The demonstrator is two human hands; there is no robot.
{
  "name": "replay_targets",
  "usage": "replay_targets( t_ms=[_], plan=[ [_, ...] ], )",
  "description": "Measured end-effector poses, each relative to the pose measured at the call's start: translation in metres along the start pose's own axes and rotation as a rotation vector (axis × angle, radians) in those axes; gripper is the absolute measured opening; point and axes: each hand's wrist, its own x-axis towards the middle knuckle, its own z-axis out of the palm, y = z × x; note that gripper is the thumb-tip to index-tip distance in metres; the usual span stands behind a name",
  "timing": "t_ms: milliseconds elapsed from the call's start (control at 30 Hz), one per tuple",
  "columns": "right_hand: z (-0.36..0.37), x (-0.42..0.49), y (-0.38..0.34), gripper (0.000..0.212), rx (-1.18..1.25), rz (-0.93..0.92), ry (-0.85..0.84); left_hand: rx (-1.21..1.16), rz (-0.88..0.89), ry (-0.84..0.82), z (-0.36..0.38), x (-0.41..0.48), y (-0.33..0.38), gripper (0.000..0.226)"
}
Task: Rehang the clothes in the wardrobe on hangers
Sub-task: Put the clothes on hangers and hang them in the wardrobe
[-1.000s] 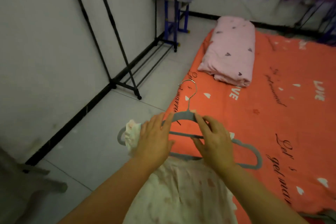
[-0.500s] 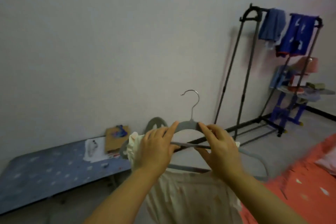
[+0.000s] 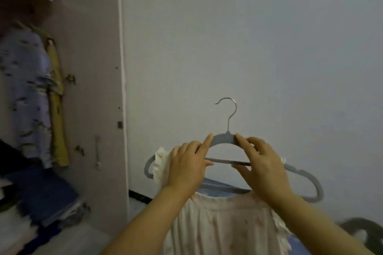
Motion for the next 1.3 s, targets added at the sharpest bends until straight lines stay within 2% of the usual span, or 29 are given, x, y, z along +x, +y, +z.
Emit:
replay_targets(
  t_ms=[267, 467, 700, 867, 1000, 1300],
  plan=[
    [0.139, 0.116, -0.117, 0.075, 0.319, -0.187, 0.034, 0.371, -0.218, 0.013, -0.064, 0.007, -0.18, 0.068],
    [0.222, 0.205, -0.192, 0.081, 0.562, -0.34, 0.012, 0.659, -0.336, -0.002, -0.109, 0.029, -0.289, 0.07],
    [0.298, 0.295, -0.28, 0.089, 0.658, -0.532, -0.031, 0.92, -0.422, -0.005, -0.163, 0.043, -0.403, 0.063],
    [0.358, 0.35, -0.345, 0.085, 0.683, -0.571, -0.024, 0.977, -0.475, 0.005, -0.183, 0.05, -0.492, 0.065],
    [0.409, 0.393, -0.399, 0.074, 0.719, -0.559, -0.057, 0.983, -0.514, 0.023, -0.198, 0.053, -0.569, 0.062],
    [0.508, 0.489, -0.482, 0.07, 0.613, -0.602, -0.059, 0.927, -0.541, 0.057, -0.207, 0.08, -0.728, 0.064]
  ],
)
